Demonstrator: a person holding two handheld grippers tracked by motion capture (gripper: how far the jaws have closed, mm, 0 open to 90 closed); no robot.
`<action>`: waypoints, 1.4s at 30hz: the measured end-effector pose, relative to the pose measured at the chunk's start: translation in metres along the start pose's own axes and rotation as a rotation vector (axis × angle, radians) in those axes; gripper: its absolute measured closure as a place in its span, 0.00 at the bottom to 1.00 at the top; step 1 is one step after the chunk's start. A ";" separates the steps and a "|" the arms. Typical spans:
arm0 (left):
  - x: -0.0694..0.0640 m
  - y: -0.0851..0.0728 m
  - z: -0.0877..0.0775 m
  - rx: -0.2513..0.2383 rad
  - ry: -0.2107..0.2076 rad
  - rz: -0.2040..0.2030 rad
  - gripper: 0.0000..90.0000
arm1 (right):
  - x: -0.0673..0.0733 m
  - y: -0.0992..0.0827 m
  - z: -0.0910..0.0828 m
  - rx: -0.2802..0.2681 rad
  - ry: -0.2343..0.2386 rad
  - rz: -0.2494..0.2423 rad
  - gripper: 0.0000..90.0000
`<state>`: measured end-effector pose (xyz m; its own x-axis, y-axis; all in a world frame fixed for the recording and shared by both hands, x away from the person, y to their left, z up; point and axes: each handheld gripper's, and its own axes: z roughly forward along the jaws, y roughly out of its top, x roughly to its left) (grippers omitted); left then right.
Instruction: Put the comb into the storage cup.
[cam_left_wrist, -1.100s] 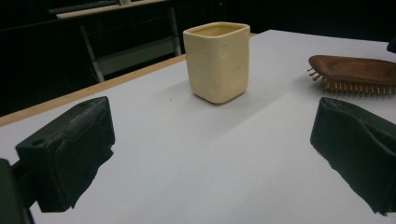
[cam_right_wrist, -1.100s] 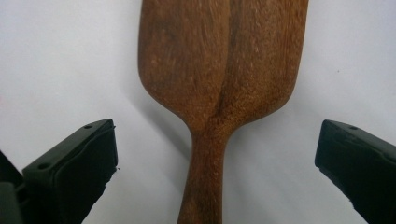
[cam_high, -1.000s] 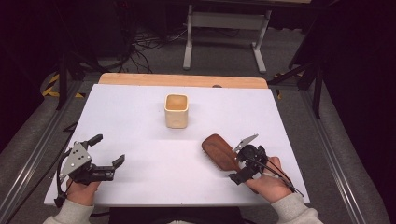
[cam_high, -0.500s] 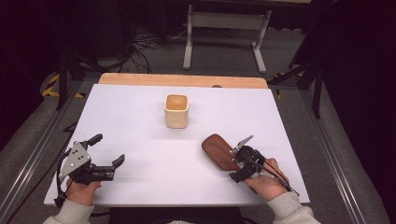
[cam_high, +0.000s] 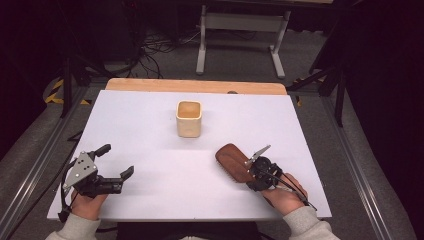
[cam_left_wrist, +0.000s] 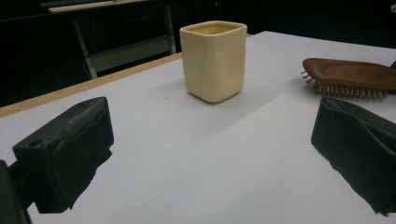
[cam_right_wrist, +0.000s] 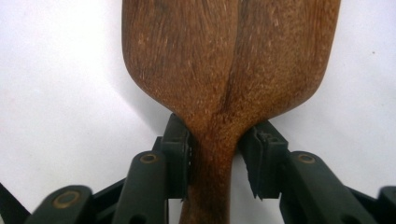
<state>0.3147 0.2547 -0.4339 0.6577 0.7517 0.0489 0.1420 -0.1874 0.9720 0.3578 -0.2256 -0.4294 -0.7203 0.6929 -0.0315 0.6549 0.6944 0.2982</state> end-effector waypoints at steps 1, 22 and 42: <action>0.000 0.000 0.000 -0.007 -0.016 -0.007 0.00 | 0.000 0.000 0.000 0.000 0.001 0.003 0.73; 0.001 0.002 0.000 0.065 -0.114 -0.008 0.00 | -0.003 -0.002 -0.001 -0.011 0.012 0.025 0.80; 0.002 0.002 -0.001 0.067 -0.115 -0.014 0.01 | 0.005 0.004 -0.022 -0.152 0.001 -0.062 0.81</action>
<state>0.3154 0.2567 -0.4319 0.7355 0.6775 0.0052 0.1984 -0.2227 0.9545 0.3517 -0.2235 -0.4074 -0.7587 0.6492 -0.0540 0.5668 0.6987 0.4365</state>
